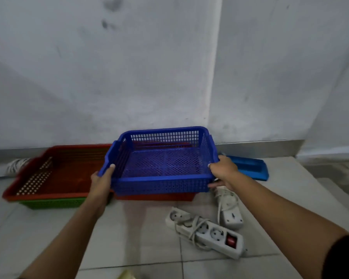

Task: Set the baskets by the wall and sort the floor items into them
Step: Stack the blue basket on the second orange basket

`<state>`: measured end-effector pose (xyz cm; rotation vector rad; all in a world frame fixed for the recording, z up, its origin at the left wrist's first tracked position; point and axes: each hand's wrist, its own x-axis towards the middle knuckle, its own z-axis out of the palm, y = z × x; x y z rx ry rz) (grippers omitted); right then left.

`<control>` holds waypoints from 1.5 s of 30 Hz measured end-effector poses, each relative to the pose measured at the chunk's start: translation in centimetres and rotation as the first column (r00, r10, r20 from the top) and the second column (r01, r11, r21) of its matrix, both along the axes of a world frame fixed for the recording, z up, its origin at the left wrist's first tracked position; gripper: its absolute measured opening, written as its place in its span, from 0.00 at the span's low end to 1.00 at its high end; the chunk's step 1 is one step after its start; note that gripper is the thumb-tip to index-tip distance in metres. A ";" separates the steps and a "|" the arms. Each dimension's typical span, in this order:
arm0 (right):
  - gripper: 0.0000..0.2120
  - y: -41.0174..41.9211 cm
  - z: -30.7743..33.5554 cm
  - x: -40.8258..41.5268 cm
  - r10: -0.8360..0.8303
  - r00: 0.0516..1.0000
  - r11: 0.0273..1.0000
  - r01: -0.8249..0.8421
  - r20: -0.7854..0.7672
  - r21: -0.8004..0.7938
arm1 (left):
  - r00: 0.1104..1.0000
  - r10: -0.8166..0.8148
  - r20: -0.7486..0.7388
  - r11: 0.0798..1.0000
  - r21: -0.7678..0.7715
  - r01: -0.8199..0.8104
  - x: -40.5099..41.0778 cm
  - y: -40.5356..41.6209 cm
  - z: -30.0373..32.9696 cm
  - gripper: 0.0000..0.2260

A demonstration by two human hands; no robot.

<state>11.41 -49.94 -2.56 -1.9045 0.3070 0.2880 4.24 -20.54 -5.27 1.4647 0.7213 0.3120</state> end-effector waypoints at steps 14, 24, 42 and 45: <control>0.05 3.1 -6.1 4.0 -0.288 0.918 0.949 0.311 0.272 -0.045 | 0.988 -0.151 0.039 0.891 0.438 0.119 3.1 3.7 -4.4 0.24; 0.15 3.6 -9.6 3.4 -0.105 0.973 0.949 0.160 0.206 -0.270 | 0.947 -0.053 -0.317 0.565 0.773 0.290 0.8 5.2 -8.3 0.24; 0.15 5.4 -11.4 2.1 -0.460 0.865 0.729 0.496 -0.199 0.472 | 0.908 0.141 -0.394 0.391 0.865 0.315 1.8 8.8 -10.1 0.14; 0.16 4.3 -11.6 1.7 -0.387 0.890 0.724 0.456 -0.243 0.517 | 0.965 0.027 -0.259 0.658 0.731 0.178 2.2 9.2 -9.5 0.16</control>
